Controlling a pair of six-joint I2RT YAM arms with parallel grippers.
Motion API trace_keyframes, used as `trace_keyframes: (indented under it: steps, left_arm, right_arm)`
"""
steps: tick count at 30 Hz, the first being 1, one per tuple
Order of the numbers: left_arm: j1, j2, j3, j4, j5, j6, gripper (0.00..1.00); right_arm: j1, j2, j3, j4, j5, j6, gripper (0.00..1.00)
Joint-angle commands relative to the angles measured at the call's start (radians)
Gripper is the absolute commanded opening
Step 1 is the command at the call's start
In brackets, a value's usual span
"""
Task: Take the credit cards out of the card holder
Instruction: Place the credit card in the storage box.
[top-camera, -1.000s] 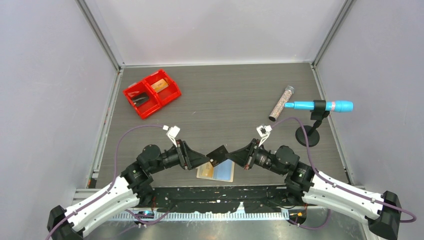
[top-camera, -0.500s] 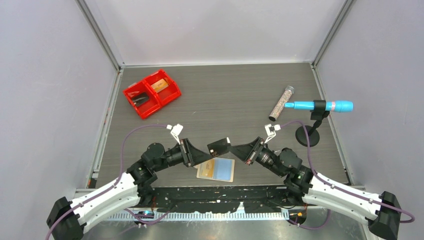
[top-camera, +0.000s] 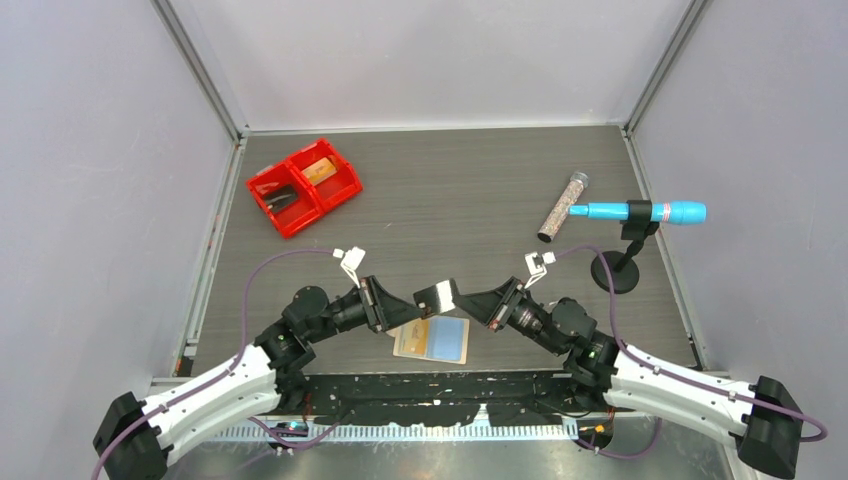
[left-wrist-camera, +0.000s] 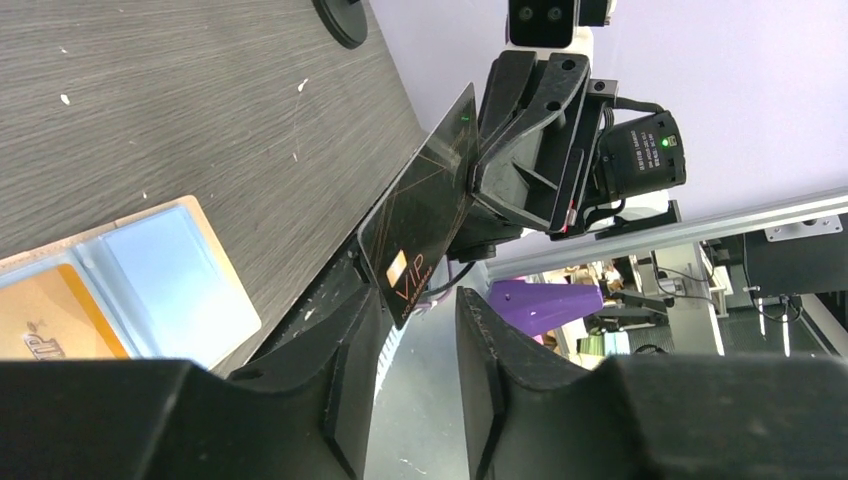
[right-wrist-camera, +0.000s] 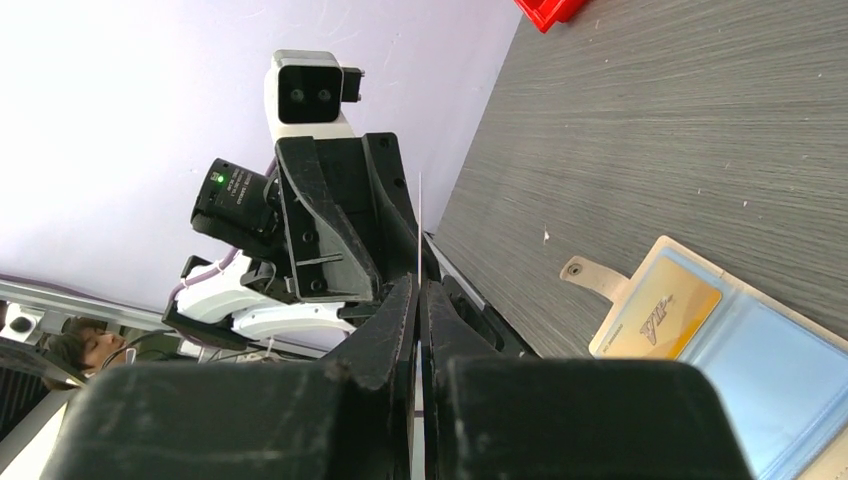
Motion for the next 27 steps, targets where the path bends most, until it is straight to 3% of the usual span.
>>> trace_keyframes:
  steps: [1, 7, 12, 20, 23, 25, 27]
  left_arm:
    - [0.002, 0.004, 0.005, 0.08, -0.012, -0.003, 0.31]
    - [0.003, -0.016, 0.027, 0.039, -0.036, -0.003, 0.01]
    - [0.003, -0.08, 0.045, -0.076, -0.089, 0.027, 0.0]
    - [0.043, -0.115, 0.156, -0.374, -0.165, 0.15, 0.0]
    - [0.113, -0.101, 0.236, -0.501, -0.163, 0.216, 0.0]
    - [0.194, -0.087, 0.277, -0.575, -0.136, 0.263, 0.0]
    - [0.279, -0.071, 0.322, -0.629, -0.098, 0.302, 0.0]
  right_arm:
    - [-0.002, 0.024, 0.013, 0.067, -0.013, 0.018, 0.05]
    - [-0.002, 0.04, -0.005, 0.089, -0.03, 0.026, 0.05]
    - [-0.002, 0.006, -0.014, 0.037, -0.009, 0.005, 0.15]
    - [-0.002, -0.12, 0.045, -0.182, 0.017, -0.087, 0.69]
    - [-0.002, -0.155, 0.077, -0.274, 0.007, -0.126, 0.83]
    - [-0.002, -0.161, 0.092, -0.313, -0.009, -0.145, 1.0]
    - [-0.002, -0.161, 0.106, -0.343, -0.021, -0.16, 0.96]
